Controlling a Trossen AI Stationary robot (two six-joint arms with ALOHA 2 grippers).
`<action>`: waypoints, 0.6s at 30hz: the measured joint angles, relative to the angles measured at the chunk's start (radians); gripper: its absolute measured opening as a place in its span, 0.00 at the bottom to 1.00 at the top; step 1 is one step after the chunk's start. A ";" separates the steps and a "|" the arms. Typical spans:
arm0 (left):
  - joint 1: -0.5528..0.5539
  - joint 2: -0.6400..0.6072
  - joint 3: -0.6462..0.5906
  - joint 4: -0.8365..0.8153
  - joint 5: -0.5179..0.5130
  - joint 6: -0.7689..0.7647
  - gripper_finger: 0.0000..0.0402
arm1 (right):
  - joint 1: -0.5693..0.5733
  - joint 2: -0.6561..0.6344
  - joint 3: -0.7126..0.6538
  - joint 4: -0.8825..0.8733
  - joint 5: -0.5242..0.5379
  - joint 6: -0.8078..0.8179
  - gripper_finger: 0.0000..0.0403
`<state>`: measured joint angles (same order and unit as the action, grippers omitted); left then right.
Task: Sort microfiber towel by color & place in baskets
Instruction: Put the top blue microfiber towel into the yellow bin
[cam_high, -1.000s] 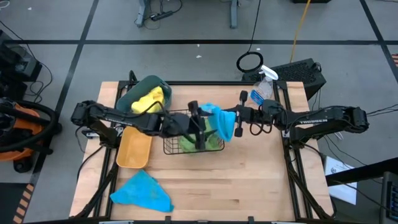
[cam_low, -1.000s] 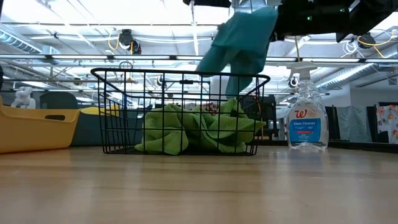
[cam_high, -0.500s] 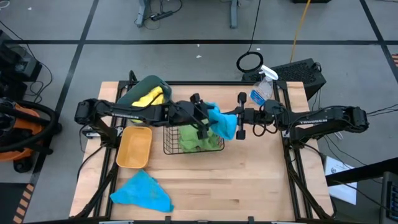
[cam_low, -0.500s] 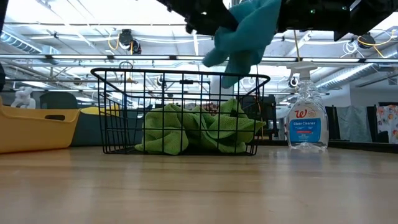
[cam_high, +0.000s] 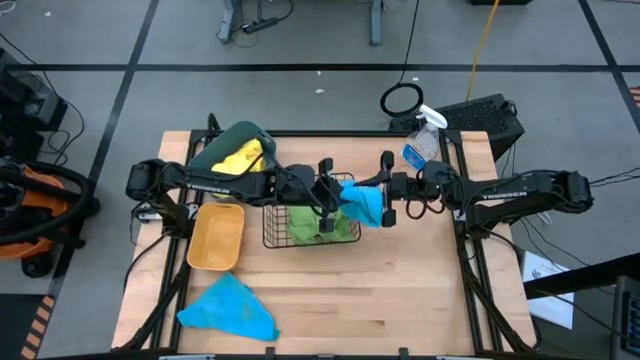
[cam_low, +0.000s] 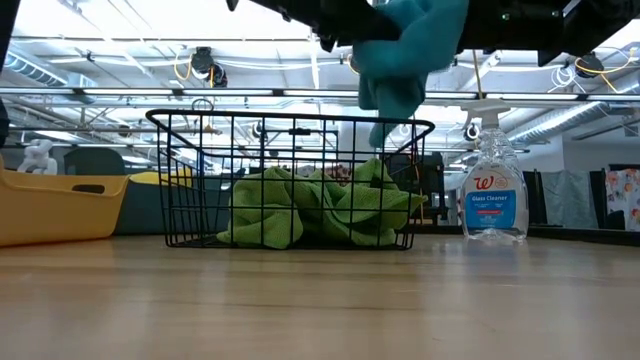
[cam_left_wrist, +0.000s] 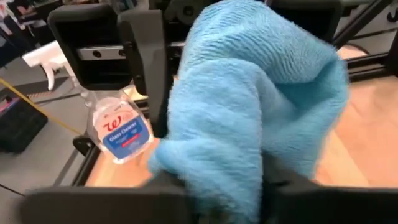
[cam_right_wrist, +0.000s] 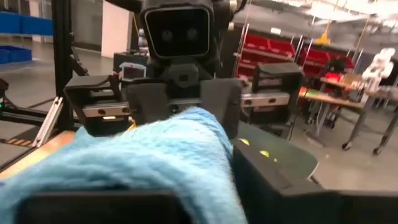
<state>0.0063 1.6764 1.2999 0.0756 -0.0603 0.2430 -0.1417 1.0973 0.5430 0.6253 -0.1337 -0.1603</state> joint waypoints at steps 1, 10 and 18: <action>0.000 0.000 0.000 -0.002 0.001 -0.002 0.11 | 0.000 0.000 0.000 -0.014 0.000 0.009 0.21; -0.007 -0.029 -0.002 -0.049 0.006 -0.038 0.04 | 0.000 -0.023 0.005 -0.161 0.048 0.099 0.52; -0.042 -0.159 0.005 -0.130 -0.060 -0.054 0.04 | -0.001 -0.072 -0.004 -0.306 0.059 0.096 0.66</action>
<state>-0.0353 1.5172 1.3045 -0.0541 -0.1199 0.1892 -0.1425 1.0254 0.5387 0.3192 -0.0748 -0.0641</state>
